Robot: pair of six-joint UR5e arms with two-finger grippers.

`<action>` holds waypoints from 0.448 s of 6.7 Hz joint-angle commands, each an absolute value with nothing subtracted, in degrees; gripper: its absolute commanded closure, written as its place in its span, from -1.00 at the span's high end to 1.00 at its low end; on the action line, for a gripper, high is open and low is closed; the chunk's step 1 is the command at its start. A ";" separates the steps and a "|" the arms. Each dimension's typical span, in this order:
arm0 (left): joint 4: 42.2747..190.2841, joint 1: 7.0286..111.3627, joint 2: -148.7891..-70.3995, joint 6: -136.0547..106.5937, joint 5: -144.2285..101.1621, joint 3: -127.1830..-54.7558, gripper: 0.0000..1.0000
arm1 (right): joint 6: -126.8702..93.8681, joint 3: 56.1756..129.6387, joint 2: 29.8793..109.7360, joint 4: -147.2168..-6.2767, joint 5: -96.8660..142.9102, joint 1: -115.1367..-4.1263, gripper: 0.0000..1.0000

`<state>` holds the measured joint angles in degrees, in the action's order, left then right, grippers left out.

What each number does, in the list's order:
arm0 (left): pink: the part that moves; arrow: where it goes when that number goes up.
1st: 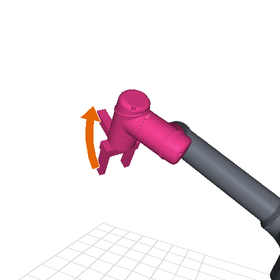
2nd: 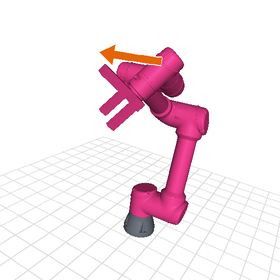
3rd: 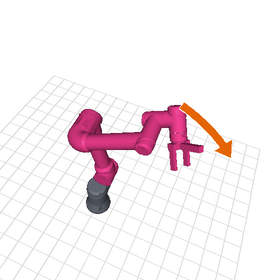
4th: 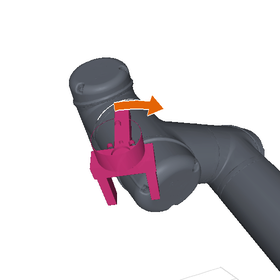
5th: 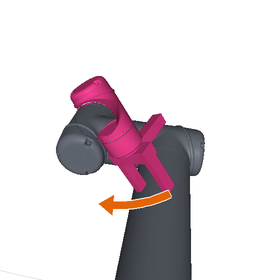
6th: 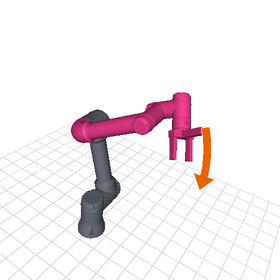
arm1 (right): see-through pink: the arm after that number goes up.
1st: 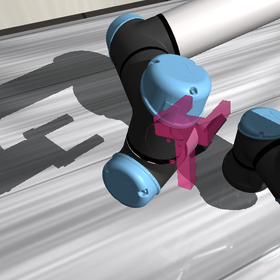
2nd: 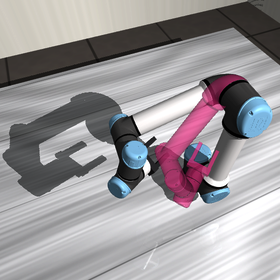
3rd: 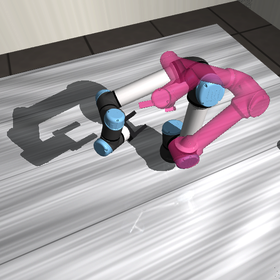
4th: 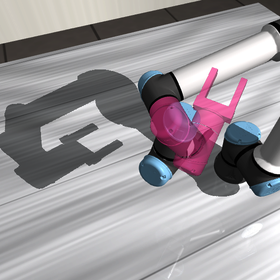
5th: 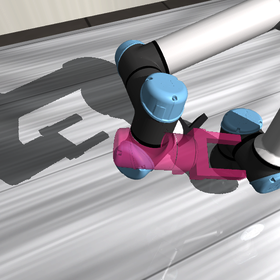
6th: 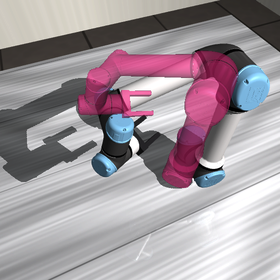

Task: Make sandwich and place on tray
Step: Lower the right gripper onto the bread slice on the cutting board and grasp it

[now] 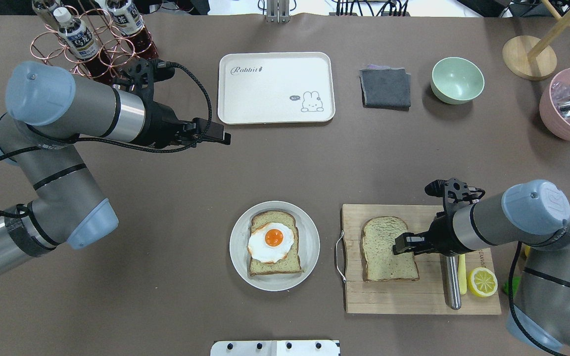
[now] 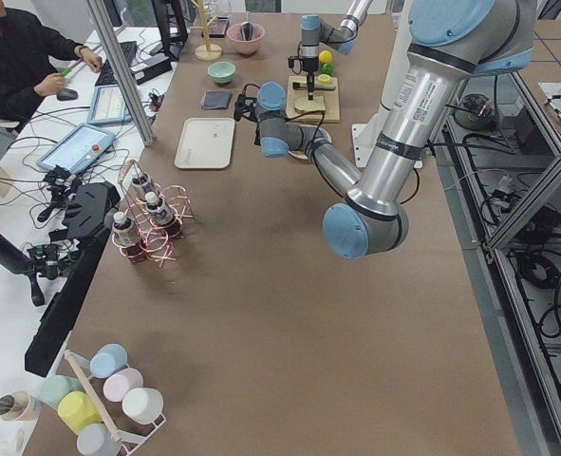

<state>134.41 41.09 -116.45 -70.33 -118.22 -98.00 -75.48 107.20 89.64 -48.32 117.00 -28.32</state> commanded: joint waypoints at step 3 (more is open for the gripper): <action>134.47 41.39 -116.46 -70.23 -118.30 -98.26 0.96 | -80.59 108.55 90.34 -41.87 117.16 -30.22 -1.00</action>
